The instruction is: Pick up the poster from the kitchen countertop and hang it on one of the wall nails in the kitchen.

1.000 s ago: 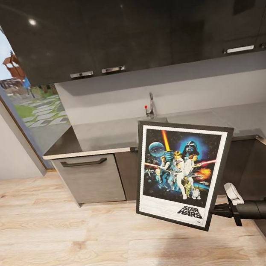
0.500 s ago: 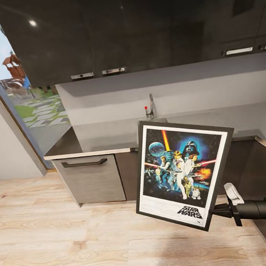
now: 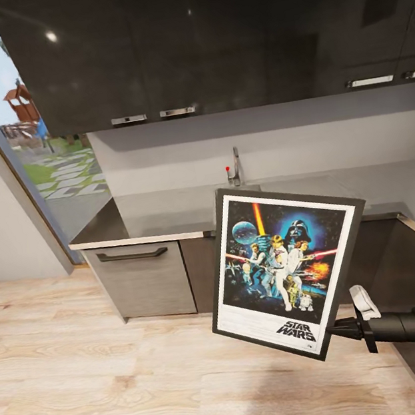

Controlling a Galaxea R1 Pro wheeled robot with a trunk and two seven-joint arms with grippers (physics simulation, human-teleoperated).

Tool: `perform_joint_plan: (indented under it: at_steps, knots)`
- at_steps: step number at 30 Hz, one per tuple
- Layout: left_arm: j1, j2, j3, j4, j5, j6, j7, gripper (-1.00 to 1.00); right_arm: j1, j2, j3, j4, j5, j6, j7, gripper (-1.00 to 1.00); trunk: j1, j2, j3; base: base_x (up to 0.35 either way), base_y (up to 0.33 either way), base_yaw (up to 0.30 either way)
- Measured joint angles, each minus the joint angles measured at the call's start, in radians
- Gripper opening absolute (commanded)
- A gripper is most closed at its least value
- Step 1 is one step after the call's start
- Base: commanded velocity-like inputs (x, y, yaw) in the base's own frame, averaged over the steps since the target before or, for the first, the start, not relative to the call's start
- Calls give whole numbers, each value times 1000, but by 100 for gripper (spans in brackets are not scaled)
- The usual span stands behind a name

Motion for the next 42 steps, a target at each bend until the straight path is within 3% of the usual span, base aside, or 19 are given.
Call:
perform_joint_plan:
  at_steps: [31,42]
  knots:
    - [0,0,0,0,0,0,0,100,2,0,0,1,-1,-1,0,-100,0,0,0,0,0,2]
    - [0,0,0,0,1,0,0,100,3,0,2,-3,0,-3,0,-100,0,0,0,0,203,236]
